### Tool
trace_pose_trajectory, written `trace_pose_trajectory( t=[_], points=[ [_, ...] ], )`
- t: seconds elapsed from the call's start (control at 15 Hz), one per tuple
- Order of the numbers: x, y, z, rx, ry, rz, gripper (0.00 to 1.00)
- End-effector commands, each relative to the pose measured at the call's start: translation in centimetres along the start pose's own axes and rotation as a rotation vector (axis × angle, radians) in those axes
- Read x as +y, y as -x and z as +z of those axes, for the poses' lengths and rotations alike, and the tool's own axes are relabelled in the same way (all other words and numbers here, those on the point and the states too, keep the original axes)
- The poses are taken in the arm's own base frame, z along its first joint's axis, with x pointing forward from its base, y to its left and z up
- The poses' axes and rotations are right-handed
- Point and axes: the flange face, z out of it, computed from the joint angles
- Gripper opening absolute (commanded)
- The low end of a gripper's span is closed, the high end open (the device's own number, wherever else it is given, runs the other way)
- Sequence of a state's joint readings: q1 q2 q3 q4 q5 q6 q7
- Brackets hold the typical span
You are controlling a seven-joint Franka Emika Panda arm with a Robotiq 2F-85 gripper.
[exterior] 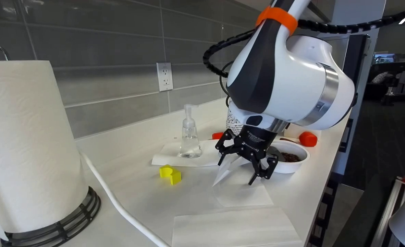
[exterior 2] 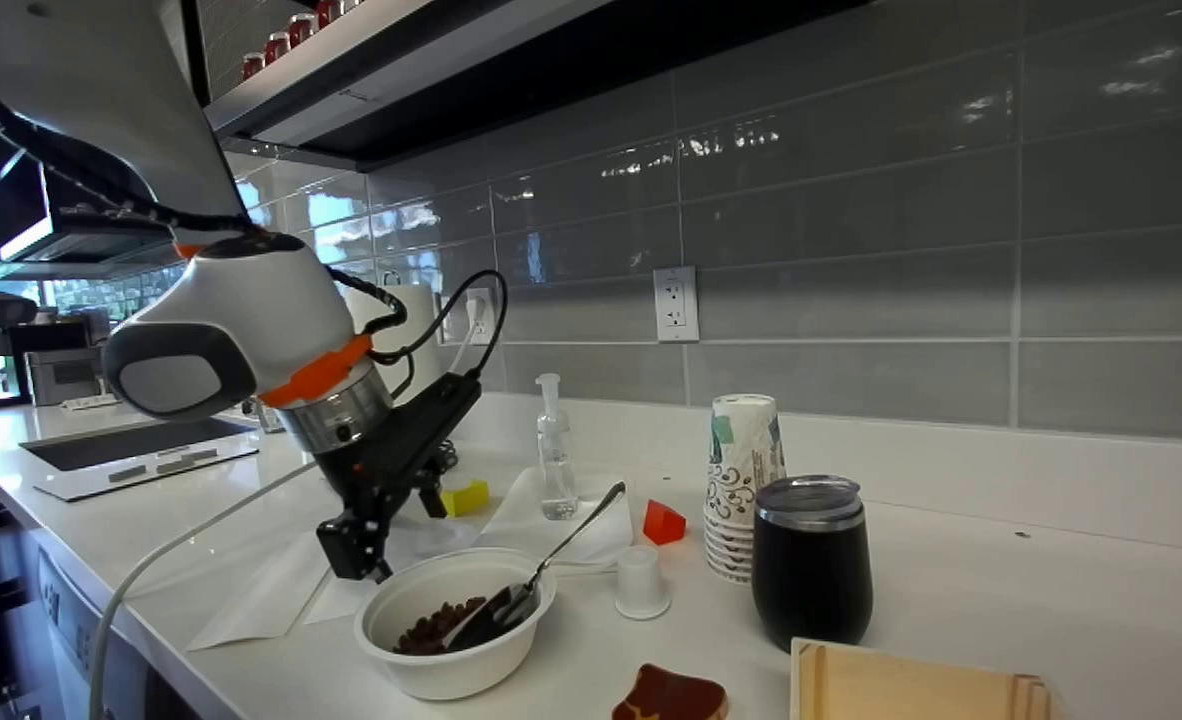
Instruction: Fold the paper in half
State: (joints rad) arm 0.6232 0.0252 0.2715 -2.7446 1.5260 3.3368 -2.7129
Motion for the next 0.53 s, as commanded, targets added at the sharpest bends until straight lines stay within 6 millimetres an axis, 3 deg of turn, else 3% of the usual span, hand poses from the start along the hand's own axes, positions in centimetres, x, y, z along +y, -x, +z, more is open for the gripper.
trace_pose_trajectory(
  t=[0.0, 0.47],
  points=[
    [-0.1, -0.4, -1.8, -0.017, 0.038, 0.052, 1.00],
    [-1.3, -1.7, -3.0, -0.026, 0.046, 0.146, 1.00]
  ],
)
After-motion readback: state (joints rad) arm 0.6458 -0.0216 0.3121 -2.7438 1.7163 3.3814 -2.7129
